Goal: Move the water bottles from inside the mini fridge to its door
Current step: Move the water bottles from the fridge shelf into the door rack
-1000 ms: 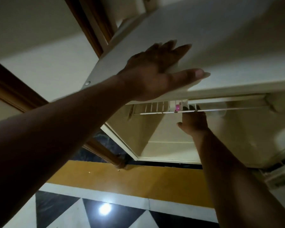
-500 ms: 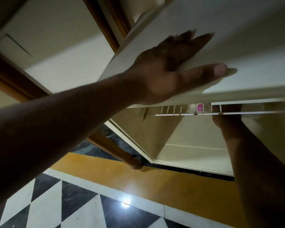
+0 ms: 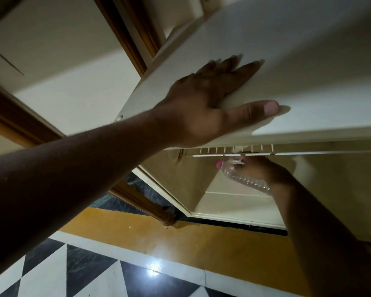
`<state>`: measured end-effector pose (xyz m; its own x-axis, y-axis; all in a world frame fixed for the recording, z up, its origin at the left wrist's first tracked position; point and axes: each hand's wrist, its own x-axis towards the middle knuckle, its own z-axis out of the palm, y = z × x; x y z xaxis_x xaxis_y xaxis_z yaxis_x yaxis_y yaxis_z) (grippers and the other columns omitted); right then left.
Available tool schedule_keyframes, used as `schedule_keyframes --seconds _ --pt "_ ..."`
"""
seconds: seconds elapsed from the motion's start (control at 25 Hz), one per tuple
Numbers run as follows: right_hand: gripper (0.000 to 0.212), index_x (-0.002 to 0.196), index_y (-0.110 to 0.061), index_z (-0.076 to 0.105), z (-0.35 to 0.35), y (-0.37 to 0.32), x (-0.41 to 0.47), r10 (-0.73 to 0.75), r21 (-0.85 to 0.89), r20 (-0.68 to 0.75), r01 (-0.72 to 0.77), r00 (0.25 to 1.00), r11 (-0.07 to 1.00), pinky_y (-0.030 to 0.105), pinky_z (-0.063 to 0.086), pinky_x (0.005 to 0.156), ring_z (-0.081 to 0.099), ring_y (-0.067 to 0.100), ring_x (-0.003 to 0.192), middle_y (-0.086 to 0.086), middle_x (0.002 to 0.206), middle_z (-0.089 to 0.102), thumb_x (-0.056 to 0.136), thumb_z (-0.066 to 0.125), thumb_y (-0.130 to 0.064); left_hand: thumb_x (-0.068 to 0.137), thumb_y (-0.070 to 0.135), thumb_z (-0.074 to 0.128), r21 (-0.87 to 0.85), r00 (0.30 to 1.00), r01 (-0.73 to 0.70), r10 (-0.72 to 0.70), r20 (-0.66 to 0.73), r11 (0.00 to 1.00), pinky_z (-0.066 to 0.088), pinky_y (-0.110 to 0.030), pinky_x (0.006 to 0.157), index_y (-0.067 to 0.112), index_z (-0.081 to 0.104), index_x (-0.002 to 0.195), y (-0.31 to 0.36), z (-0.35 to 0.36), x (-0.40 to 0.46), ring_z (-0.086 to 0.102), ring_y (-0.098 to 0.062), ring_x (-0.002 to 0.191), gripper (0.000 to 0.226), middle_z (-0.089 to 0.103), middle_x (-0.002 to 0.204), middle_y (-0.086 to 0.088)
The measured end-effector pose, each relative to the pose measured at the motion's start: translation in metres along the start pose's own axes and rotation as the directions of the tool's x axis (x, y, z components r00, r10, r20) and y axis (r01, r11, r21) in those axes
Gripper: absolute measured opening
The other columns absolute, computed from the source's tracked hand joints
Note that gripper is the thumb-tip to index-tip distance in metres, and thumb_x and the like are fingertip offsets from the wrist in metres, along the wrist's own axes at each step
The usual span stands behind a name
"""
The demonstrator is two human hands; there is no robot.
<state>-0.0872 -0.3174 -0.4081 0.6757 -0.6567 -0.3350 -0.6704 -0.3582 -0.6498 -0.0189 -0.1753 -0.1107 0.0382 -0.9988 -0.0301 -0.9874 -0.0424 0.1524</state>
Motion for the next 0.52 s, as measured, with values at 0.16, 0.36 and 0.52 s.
schedule_keyframes --seconds 0.16,0.36,0.52 --pt "0.060 0.114 -0.031 0.061 0.026 -0.011 -0.010 -0.219 -0.319 -0.270 0.127 0.938 0.939 0.039 0.049 0.085 0.065 0.030 0.103 0.004 0.109 0.071 0.076 0.045 -0.075 0.080 0.082 0.032 -0.006 1.000 0.006 -0.006 0.001 1.000 0.005 -0.054 0.124 0.050 0.013 0.156 -0.002 0.003 0.002 -0.002 -0.015 0.156 0.085 0.004 0.170 0.011" --pt "0.080 0.131 -0.020 0.047 0.032 -0.034 -0.005 -0.154 -0.462 -0.179 0.056 0.972 0.885 0.043 0.046 0.091 0.056 0.036 0.116 0.012 0.125 0.061 0.065 0.079 -0.052 0.080 0.083 0.031 -0.002 1.000 -0.006 0.006 -0.004 1.000 0.004 -0.049 0.124 0.051 0.013 0.156 -0.006 0.004 0.003 -0.001 -0.015 0.155 0.085 0.005 0.170 0.011" --pt "0.054 0.117 -0.015 0.056 0.037 -0.052 -0.026 -0.189 -0.484 -0.136 0.101 0.973 0.869 0.038 0.047 0.086 0.062 0.034 0.106 0.011 0.118 0.063 0.071 0.077 -0.034 0.078 0.086 0.028 -0.002 0.999 -0.031 0.031 -0.010 1.000 0.005 -0.047 0.123 0.050 0.013 0.156 -0.006 0.004 0.002 0.000 -0.016 0.155 0.087 0.005 0.170 0.011"
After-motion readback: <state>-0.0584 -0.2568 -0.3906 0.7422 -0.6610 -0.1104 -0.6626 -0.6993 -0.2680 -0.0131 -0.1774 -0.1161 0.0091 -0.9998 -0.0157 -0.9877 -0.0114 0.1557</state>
